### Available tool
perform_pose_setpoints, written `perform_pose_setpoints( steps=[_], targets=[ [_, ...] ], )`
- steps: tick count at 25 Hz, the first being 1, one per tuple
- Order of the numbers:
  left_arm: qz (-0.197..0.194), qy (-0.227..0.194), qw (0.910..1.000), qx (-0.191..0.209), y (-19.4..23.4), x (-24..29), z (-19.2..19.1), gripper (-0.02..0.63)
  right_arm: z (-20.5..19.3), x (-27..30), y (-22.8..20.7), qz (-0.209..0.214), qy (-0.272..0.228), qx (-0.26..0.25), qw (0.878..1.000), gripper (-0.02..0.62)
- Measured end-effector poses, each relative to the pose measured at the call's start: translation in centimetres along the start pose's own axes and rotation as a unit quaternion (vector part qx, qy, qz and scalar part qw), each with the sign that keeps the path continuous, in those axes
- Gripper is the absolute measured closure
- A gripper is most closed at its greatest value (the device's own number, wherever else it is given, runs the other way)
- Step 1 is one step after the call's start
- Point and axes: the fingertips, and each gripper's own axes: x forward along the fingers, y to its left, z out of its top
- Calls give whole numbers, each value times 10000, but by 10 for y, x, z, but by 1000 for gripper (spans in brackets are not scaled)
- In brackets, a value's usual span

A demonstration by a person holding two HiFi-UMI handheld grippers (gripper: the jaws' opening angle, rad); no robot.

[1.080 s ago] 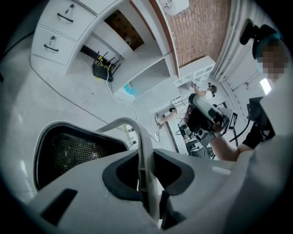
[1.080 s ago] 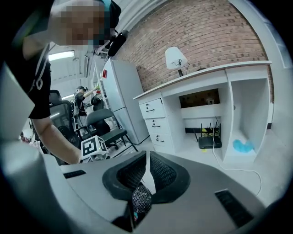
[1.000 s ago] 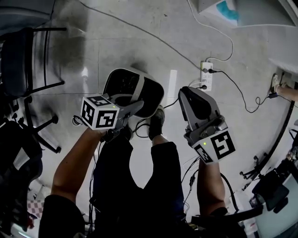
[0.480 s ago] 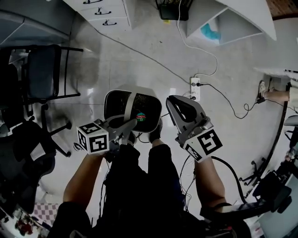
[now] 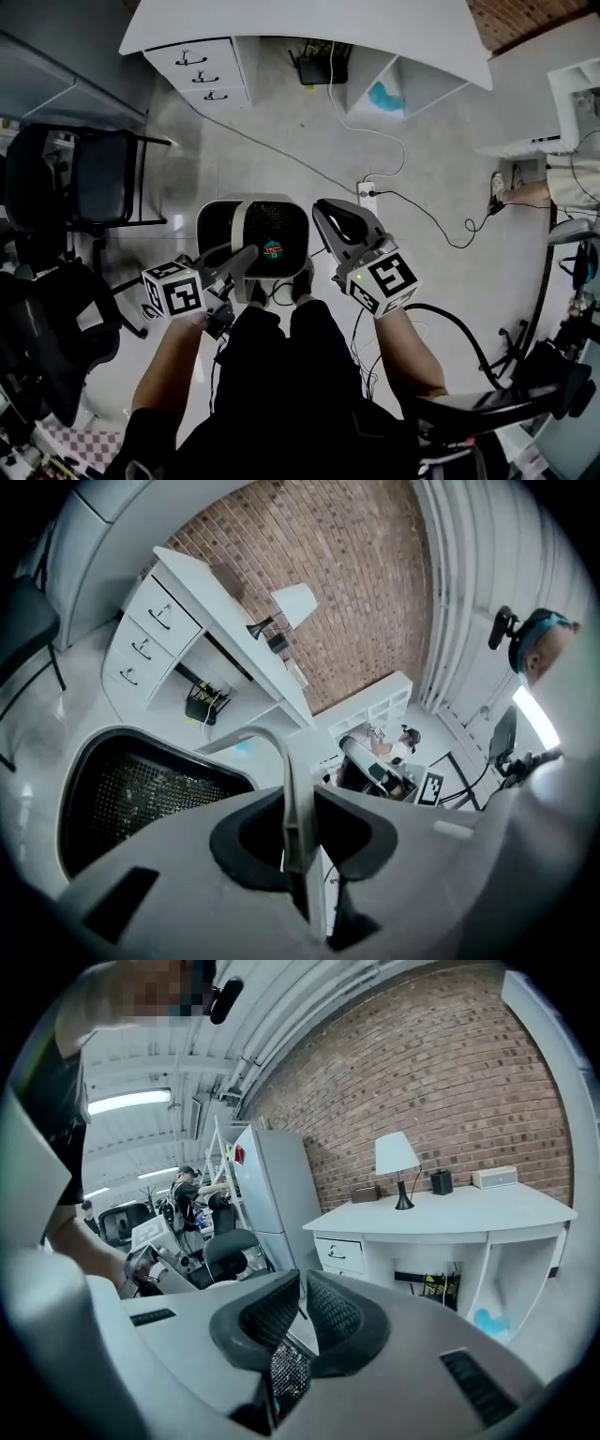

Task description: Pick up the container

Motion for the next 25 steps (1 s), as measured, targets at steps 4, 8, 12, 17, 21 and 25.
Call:
perform_pose_setpoints(
  steps=[4,8,12,17,21,25],
  targets=[
    [-165,-212,9994,-239,-38,-22,15,537,27,-15,13,-18,-126,-6,9999,586],
    [-148,-375,9986,-356,-69,-41,24,537,55,-25,23,26,-163,-210,9996,586],
    [-275,-596,9969,-424,-99,-50,32,540,82,-42,23,16,-341,-252,9991,586],
    [-631,-873,9927,-535,-142,-56,48,541,106,-67,26,-118,-536,-239,9982,586],
    [-822,-996,9908,-406,-161,-68,62,541,118,-79,34,-256,-617,-208,9976,586],
    [-955,-1074,9892,-295,-180,-74,69,543,128,-91,38,-351,-693,-161,9968,586]
  ],
)
